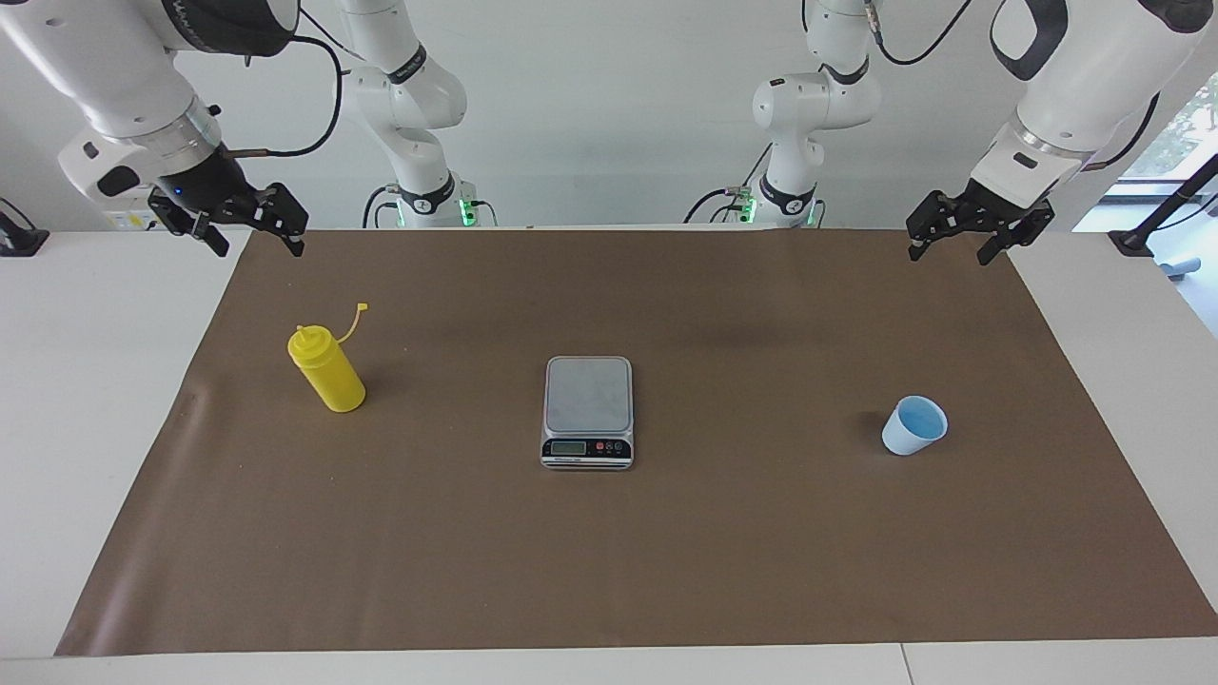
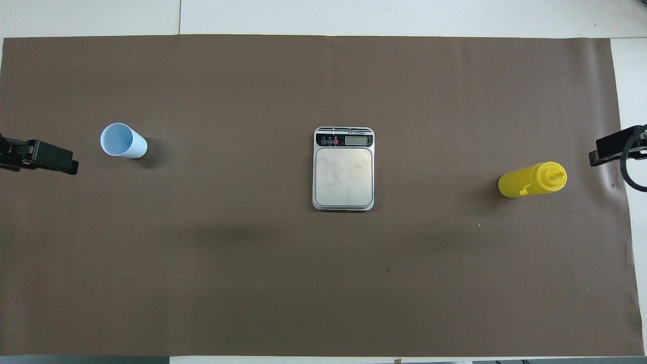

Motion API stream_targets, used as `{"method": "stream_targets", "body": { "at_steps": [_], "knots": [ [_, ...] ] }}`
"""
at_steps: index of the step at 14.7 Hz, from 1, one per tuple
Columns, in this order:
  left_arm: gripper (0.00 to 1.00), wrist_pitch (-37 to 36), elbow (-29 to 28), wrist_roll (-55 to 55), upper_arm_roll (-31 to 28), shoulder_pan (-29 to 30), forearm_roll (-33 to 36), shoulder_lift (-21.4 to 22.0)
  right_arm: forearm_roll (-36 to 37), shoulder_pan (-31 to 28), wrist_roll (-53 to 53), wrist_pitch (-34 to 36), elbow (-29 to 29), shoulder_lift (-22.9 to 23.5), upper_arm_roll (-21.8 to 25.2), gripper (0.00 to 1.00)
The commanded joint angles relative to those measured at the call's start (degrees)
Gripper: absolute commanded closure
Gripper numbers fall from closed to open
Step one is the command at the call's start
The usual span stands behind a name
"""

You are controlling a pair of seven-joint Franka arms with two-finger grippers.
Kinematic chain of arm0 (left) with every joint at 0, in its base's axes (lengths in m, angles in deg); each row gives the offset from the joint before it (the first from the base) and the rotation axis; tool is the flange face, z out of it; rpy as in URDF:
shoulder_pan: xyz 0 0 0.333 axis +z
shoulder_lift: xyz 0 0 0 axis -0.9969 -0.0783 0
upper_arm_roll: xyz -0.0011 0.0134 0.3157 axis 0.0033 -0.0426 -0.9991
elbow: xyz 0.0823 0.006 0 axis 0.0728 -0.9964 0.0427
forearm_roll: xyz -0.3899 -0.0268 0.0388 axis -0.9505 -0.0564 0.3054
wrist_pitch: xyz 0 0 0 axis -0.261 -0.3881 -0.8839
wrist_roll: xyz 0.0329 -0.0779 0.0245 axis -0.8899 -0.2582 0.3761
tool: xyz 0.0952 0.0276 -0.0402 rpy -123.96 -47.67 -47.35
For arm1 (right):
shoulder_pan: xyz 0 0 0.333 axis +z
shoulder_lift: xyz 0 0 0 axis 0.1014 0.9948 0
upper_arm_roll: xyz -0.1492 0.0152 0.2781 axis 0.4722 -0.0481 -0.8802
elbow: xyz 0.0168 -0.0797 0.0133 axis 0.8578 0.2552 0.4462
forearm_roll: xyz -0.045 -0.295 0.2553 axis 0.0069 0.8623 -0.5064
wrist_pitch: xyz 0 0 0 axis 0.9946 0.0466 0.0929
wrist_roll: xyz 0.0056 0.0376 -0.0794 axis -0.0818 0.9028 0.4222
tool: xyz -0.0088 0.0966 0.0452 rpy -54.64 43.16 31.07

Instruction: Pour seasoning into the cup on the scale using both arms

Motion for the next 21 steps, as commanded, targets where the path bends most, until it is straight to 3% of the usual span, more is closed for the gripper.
{"method": "stream_targets", "body": {
  "at_steps": [1, 7, 9, 15, 18, 21],
  "knots": [
    [0.00, -0.4, -0.5, 0.1, -0.4, -0.6, 1.1, 0.9, 0.4, -0.4, -1.4, -0.4, 1.1, -1.0, -0.5, 0.00],
    [0.00, 0.2, -0.6, 0.1, -0.3, -0.8, 1.0, 0.9, 0.4, -0.9, -1.3, -0.4, 1.2, -1.0, -0.5, 0.00],
    [0.00, 7.3, -3.8, -0.1, -0.3, -0.3, 1.0, 1.6, 0.3, -0.5, -1.3, -0.5, 1.2, -1.0, -0.5, 0.00],
    [0.00, 14.3, -5.6, -0.1, -0.5, 0.2, 1.0, -2.7, 0.2, -1.0, -1.4, -2.3, 1.2, -0.9, -0.8, 0.00],
    [0.00, 18.0, -6.1, -0.1, -0.6, 1.6, 1.0, -6.3, -2.1, -1.3, 13.0, -2.6, 1.7, -1.0, -0.8, 0.00],
    [0.00, 26.2, -11.0, -0.1, -0.6, 3.6, 1.0, -8.4, -8.4, -3.5, 36.9, -2.5, 3.7, -1.8, -0.4, 0.00]
  ]
}}
